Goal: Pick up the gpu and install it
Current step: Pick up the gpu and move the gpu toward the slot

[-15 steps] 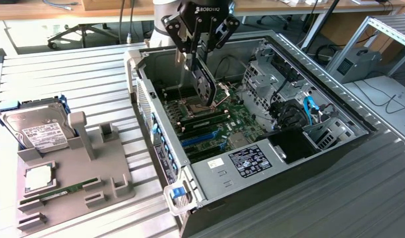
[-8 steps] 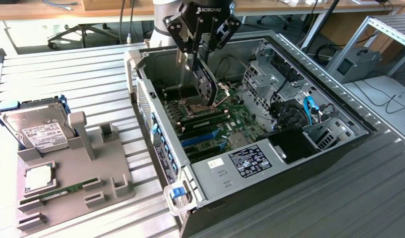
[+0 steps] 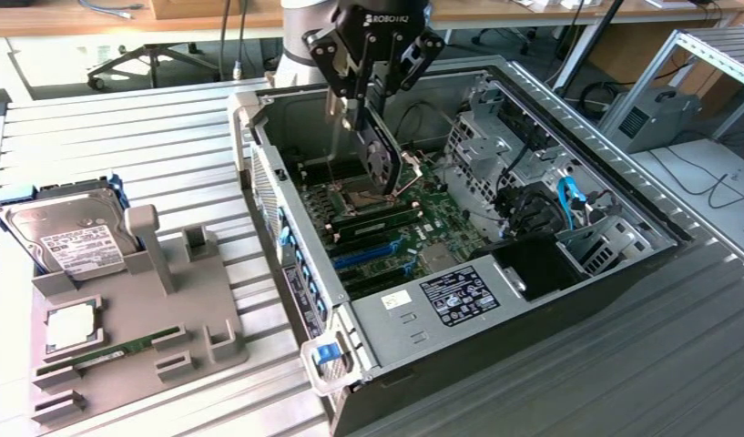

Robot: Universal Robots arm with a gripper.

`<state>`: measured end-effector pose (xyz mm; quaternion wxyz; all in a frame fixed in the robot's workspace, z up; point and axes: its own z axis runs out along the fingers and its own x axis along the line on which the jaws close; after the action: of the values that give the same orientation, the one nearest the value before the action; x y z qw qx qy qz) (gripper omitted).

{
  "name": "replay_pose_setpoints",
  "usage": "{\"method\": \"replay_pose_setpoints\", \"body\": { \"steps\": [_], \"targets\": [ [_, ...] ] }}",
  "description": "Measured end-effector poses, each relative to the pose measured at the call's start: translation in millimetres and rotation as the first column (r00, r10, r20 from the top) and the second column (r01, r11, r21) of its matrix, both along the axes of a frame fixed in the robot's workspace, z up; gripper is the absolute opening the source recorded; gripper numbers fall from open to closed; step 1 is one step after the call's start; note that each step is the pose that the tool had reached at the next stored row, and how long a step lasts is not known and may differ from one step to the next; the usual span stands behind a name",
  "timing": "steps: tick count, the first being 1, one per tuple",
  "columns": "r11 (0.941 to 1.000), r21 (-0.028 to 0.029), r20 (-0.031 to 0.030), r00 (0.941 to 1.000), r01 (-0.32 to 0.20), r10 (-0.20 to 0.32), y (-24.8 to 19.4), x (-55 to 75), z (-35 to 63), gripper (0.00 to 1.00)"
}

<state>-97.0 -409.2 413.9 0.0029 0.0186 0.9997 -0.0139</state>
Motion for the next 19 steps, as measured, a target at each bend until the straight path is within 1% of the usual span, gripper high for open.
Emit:
{"method": "replay_pose_setpoints", "body": {
  "steps": [19],
  "targets": [
    [1.0, -0.0004, -0.0001, 1.0, 0.0, 0.0, 0.0, 7.0, -2.1, 0.27]
  ]
}}
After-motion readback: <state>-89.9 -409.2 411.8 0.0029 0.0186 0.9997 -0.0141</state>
